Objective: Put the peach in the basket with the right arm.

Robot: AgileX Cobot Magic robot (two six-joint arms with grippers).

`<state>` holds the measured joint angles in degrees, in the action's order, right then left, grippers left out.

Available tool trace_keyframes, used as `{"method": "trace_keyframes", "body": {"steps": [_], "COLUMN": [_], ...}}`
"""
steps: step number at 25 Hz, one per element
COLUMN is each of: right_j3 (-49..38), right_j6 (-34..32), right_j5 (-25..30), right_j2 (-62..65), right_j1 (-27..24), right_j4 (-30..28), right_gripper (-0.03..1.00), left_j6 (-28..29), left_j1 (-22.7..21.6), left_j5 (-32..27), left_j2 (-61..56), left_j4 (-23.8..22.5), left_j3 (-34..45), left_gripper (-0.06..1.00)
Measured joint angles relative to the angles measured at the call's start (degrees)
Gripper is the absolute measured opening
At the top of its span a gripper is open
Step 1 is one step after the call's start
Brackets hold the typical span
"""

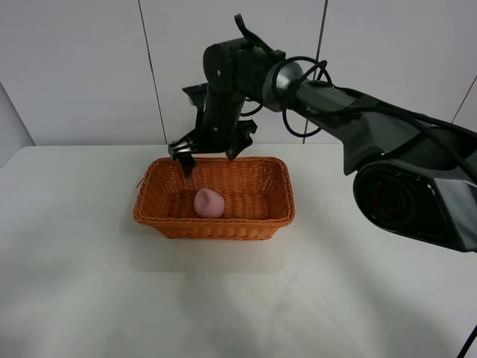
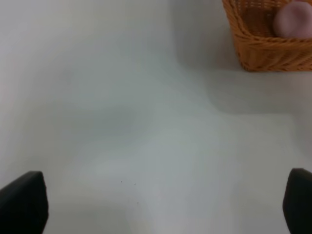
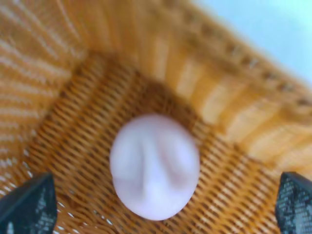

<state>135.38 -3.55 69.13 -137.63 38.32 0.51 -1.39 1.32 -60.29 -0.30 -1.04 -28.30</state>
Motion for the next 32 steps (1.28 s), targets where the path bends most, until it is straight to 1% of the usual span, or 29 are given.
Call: {"method": "trace_keyframes", "body": {"steps": [2,8,10,14,18,26,28,32], "right_j3": [1.2,1.6,1.6,1.6,1.6,1.6,1.6,1.6], "right_j6": [0.0,0.0,0.0,0.0,0.5,0.6,0.6,0.6], "right_j5": [0.2,0.3,0.4,0.5,0.5,0.5,0.5,0.5], "right_j2": [2.0,6.3,6.4,6.2,6.2,6.2,6.2,6.2], "right_j1": [0.0,-0.1,-0.7,-3.6,-8.8,-24.4,-27.7,-32.8], "right_j4": [-0.5,-4.5,-3.7,-1.3,-1.1,-1.2,-1.2,-1.4], "right_gripper": [0.7,0.7,0.7,0.7,0.7,0.7,0.7,0.7], "left_j6": [0.0,0.0,0.0,0.0,0.0,0.0,0.0,0.0], "left_j1": [0.0,0.0,0.0,0.0,0.0,0.0,0.0,0.0], "left_j5": [0.0,0.0,0.0,0.0,0.0,0.0,0.0,0.0], "left_j2": [0.0,0.0,0.0,0.0,0.0,0.0,0.0,0.0], "left_j4": [0.0,0.0,0.0,0.0,0.0,0.0,0.0,0.0], "left_j3": [0.0,0.0,0.0,0.0,0.0,0.0,0.0,0.0], "left_gripper": [0.99,0.99,0.99,0.99,0.99,0.99,0.99,0.99]}}
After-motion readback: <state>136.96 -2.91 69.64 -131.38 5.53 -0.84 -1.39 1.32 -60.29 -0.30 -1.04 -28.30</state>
